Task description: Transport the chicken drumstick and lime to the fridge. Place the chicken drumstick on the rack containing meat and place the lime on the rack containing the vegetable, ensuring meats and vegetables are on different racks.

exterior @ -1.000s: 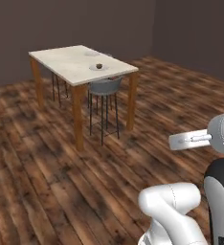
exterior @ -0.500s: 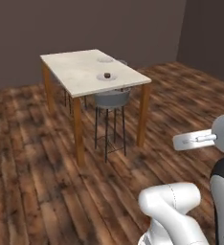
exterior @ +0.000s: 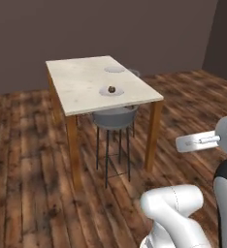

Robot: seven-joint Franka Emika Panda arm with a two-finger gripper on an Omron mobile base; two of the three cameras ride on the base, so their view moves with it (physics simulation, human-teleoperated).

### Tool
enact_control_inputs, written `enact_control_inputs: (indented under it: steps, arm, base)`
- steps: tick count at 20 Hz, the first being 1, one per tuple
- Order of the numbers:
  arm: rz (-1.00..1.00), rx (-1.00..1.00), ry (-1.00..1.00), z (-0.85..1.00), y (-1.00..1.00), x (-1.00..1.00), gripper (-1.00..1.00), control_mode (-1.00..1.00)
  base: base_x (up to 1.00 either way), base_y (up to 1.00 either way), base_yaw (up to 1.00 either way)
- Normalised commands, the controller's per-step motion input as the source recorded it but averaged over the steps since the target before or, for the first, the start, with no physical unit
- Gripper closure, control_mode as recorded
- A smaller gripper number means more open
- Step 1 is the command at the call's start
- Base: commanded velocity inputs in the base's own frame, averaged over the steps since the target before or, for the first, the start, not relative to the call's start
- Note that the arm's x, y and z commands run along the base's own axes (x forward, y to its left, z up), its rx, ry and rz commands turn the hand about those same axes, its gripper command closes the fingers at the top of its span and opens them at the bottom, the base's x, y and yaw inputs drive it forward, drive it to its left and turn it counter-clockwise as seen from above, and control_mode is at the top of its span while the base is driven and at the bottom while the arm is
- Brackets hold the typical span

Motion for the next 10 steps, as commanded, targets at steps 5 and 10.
enact_control_inputs:
  steps: [5,10]
  arm:
    - [0.0,0.0,0.0,0.0,0.0,0.0,-1.0,1.0]
    - [0.0,0.0,0.0,0.0,0.0,0.0,-1.0,1.0]
  base:
    - [1.0,-0.55,0.24]
    - [1.0,-0.43,0.21]
